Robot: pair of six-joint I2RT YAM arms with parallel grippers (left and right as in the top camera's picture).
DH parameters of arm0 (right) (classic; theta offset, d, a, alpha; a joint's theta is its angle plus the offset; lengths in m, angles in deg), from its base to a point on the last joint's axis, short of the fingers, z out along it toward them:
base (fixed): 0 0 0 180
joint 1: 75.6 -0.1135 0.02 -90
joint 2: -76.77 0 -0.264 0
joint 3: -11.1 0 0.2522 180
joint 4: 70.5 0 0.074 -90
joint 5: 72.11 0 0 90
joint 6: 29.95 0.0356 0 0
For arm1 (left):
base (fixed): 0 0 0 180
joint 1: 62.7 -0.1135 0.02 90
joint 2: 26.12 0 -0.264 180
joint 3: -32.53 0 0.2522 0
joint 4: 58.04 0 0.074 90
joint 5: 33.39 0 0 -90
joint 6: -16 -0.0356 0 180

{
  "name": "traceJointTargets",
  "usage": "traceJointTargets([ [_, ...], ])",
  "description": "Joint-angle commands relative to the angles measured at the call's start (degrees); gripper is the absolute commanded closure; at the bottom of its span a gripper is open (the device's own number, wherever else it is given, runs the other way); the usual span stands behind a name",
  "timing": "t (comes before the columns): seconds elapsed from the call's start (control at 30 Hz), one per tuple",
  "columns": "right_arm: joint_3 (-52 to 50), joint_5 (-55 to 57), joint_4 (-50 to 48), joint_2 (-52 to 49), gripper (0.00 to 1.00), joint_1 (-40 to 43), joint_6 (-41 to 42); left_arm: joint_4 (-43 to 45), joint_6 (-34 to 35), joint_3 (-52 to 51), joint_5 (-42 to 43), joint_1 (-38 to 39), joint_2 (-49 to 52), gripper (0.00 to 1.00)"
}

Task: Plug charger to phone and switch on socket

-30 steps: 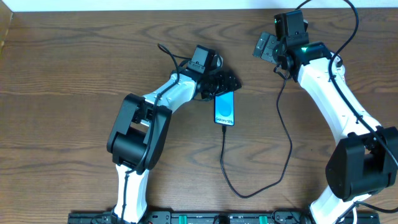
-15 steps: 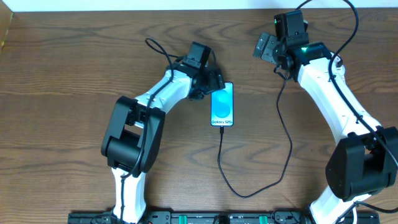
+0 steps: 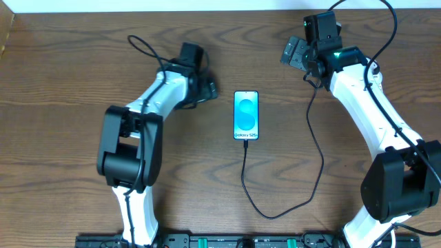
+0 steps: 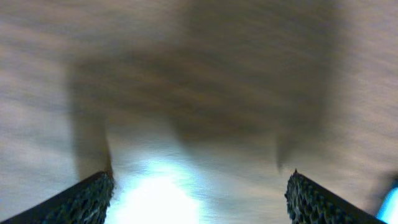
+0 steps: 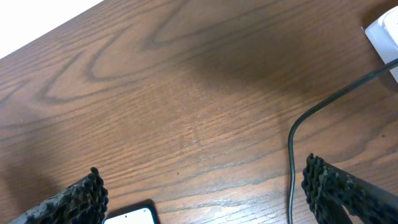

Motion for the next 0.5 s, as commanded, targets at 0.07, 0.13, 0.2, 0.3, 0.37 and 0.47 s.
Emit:
traceJointTargets([
  [0.07, 0.35, 1.14, 0.07, 0.48, 0.01, -0.09, -0.46, -6.27, -8.00, -1.57, -13.57, -1.55, -7.82, 0.10],
  [0.13, 0.35, 1.14, 0.07, 0.48, 0.01, -0.09, -0.46, -9.09, -9.64, -1.57, -17.03, -1.55, -11.76, 0.10],
  [0.2, 0.35, 1.14, 0.07, 0.48, 0.01, -0.09, -0.46, -11.41, -9.75, -1.57, -19.08, -1.55, -15.74, 0.10],
  [0.3, 0.35, 1.14, 0.09, 0.48, 0.01, -0.09, -0.46, -14.67, -9.70, -1.57, -19.34, -1.55, -22.64, 0.10],
  [0.37, 0.35, 1.11, 0.13, 0.48, 0.01, -0.11, -0.46, -16.39, -9.68, -1.57, -19.30, -1.53, -26.10, 0.10],
  [0.47, 0.35, 1.11, 0.13, 0.48, 0.01, -0.09, -0.46, -20.24, -9.66, -1.57, -19.28, -1.44, -32.20, 0.09],
])
